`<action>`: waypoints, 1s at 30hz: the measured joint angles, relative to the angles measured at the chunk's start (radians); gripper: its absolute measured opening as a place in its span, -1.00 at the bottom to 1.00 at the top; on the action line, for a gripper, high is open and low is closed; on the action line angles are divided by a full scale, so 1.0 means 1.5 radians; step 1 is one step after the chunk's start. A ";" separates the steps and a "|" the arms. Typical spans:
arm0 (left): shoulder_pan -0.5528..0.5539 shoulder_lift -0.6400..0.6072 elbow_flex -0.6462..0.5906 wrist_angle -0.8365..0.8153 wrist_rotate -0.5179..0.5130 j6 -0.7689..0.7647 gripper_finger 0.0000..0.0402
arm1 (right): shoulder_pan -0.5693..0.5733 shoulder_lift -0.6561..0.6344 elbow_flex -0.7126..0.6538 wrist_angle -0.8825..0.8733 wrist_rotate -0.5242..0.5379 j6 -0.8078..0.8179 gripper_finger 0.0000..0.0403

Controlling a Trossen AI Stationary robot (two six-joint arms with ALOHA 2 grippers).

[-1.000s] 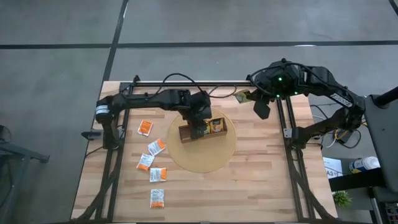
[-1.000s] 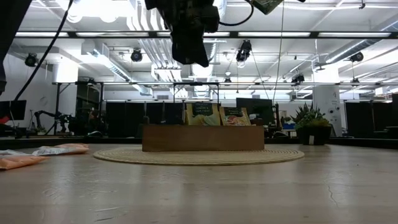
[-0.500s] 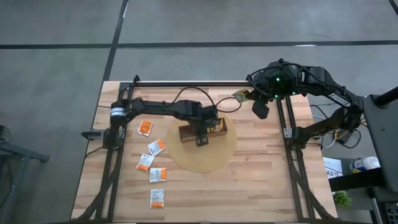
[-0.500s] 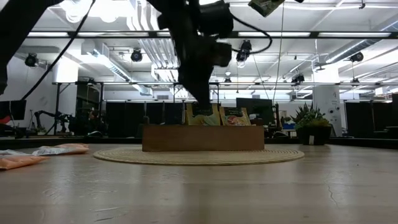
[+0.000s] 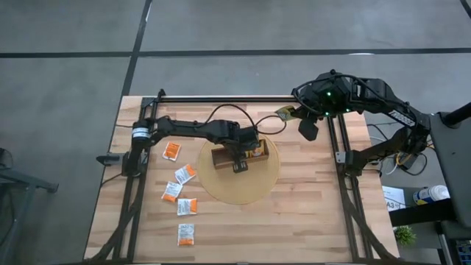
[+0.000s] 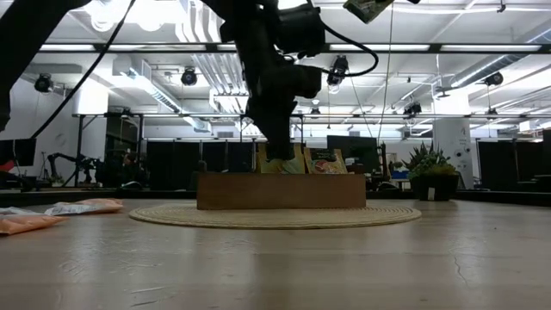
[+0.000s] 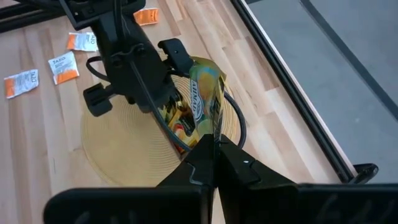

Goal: Pick & Place Tea
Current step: Put the yellow tea bag into the middle section of the wooden organizer

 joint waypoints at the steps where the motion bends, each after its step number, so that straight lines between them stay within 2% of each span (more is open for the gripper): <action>1: -0.001 0.002 0.000 0.005 -0.004 0.000 -1.00 | 0.000 0.000 0.000 0.000 0.000 0.000 -0.96; 15: -0.001 0.042 -0.001 0.021 -0.010 0.002 -1.00 | 0.000 0.000 0.000 0.000 0.000 0.003 -0.96; 30: -0.003 0.060 0.002 0.024 -0.058 -0.005 -1.00 | 0.000 0.000 0.000 0.000 -0.001 0.003 -0.96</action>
